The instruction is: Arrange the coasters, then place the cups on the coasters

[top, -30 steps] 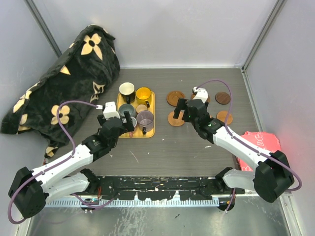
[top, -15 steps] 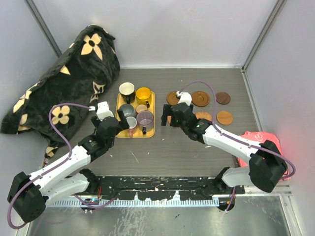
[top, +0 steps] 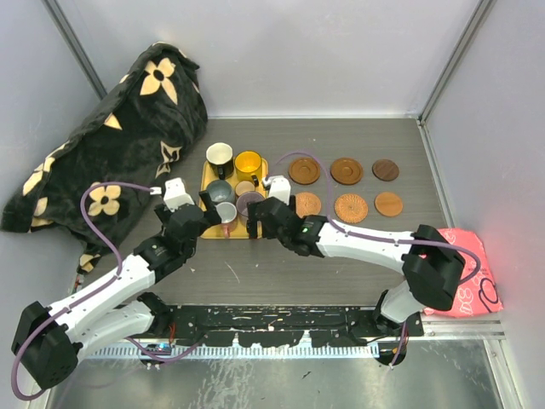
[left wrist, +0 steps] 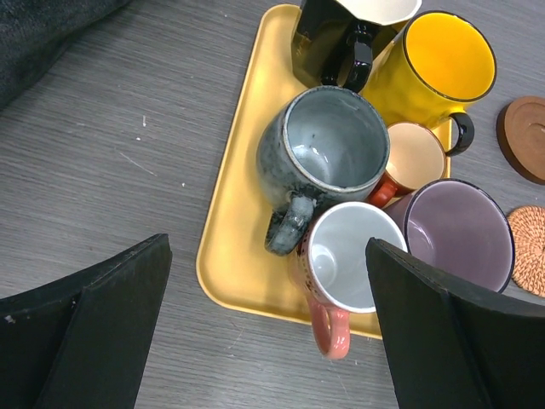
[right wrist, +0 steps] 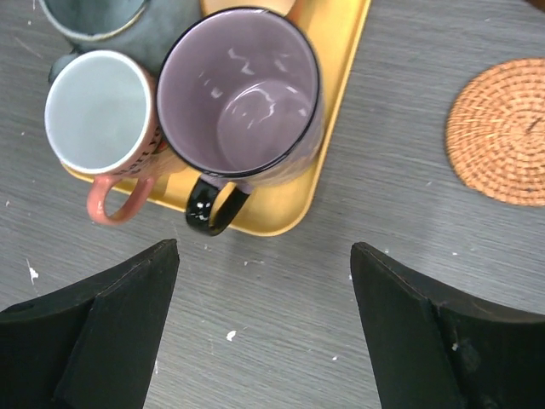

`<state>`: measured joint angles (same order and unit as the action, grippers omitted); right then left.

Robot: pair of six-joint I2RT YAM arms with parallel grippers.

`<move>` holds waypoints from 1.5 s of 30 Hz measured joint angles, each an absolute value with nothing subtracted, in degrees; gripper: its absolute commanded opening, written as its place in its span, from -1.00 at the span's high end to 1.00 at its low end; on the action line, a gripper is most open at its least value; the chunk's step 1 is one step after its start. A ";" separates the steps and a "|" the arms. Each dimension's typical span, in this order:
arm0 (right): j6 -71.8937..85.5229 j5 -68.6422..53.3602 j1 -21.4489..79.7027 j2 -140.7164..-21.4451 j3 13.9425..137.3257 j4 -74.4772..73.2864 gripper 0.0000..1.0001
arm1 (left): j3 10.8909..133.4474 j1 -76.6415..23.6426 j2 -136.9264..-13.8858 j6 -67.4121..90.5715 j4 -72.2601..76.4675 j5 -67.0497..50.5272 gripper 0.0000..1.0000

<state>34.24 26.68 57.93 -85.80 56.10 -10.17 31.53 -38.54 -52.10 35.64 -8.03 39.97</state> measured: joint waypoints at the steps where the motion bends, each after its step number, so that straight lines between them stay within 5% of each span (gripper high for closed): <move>1: 34.50 27.03 58.63 -86.78 56.82 -10.57 -0.73 | 31.46 -38.54 -51.90 35.66 -8.03 40.07 -0.96; 15: 37.06 30.28 60.64 -97.56 64.75 -13.85 -0.60 | 31.27 -38.48 -51.72 36.64 -8.03 40.25 -0.96; 33: 38.11 33.56 60.64 -105.89 73.89 -19.00 0.29 | 30.94 -38.17 -51.72 36.62 -7.99 39.18 -0.96; 45: 38.72 34.54 60.64 -107.31 74.06 -20.14 0.32 | 30.92 -38.13 -51.72 36.62 -7.97 38.94 -0.96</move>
<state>38.72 34.54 60.64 -107.31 74.06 -20.14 30.92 -38.13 -51.72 36.62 -7.97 38.94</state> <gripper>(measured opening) 0.350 0.982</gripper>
